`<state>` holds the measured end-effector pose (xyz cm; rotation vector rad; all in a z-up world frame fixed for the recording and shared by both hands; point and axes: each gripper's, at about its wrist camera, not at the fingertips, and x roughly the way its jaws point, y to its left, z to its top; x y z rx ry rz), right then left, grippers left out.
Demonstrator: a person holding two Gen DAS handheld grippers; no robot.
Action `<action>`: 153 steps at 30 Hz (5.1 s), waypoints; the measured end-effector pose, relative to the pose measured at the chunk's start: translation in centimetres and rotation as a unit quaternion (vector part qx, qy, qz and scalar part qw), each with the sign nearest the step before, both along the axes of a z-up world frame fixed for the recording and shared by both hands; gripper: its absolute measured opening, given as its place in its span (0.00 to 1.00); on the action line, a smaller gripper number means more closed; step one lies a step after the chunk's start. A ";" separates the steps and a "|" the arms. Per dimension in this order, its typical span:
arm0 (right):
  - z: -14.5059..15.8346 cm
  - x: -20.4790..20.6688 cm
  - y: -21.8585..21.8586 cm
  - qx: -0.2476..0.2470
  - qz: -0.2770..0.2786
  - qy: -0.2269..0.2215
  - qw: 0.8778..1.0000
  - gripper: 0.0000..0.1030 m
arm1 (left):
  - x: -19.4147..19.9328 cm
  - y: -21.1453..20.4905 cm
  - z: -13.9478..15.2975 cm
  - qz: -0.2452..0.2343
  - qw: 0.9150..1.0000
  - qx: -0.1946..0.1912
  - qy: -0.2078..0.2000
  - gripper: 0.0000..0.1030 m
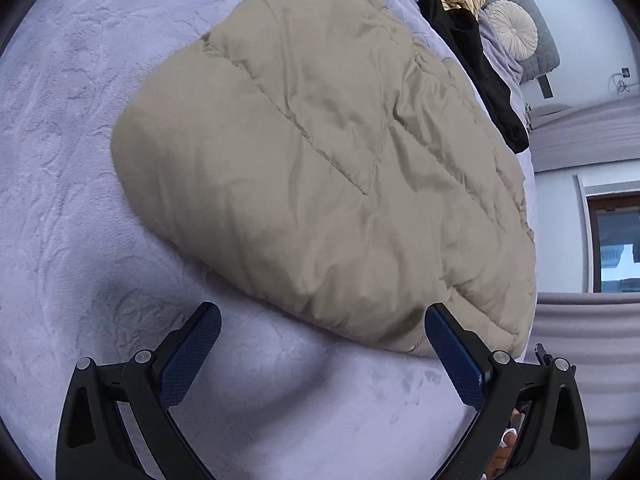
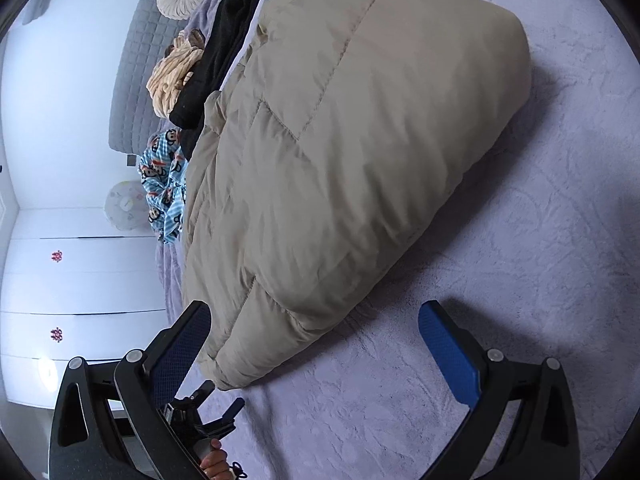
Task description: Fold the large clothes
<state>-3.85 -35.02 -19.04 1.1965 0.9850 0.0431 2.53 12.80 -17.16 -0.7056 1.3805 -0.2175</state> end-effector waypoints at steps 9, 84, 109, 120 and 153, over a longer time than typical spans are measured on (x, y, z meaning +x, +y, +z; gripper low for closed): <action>-1.7 4.2 -0.4 0.049 -0.006 -0.025 0.998 1.00 | 4.4 -0.2 -1.1 0.043 0.998 -0.030 -0.037 0.99; 8.5 -12.6 1.5 -0.205 0.028 0.174 0.963 0.38 | -14.4 6.9 12.4 -0.147 0.957 0.249 -0.029 0.31; 13.2 -14.2 11.2 -0.288 0.157 0.136 0.935 0.36 | -12.0 5.5 8.9 -0.193 0.941 0.278 -0.008 0.31; 10.5 -9.0 18.4 -0.241 0.226 0.113 0.937 0.37 | -11.1 5.6 9.9 -0.182 0.942 0.277 -0.046 0.94; 7.8 -7.9 20.1 -0.192 0.244 0.140 0.940 0.71 | -0.7 3.1 -0.1 -0.244 0.968 -0.049 0.018 1.00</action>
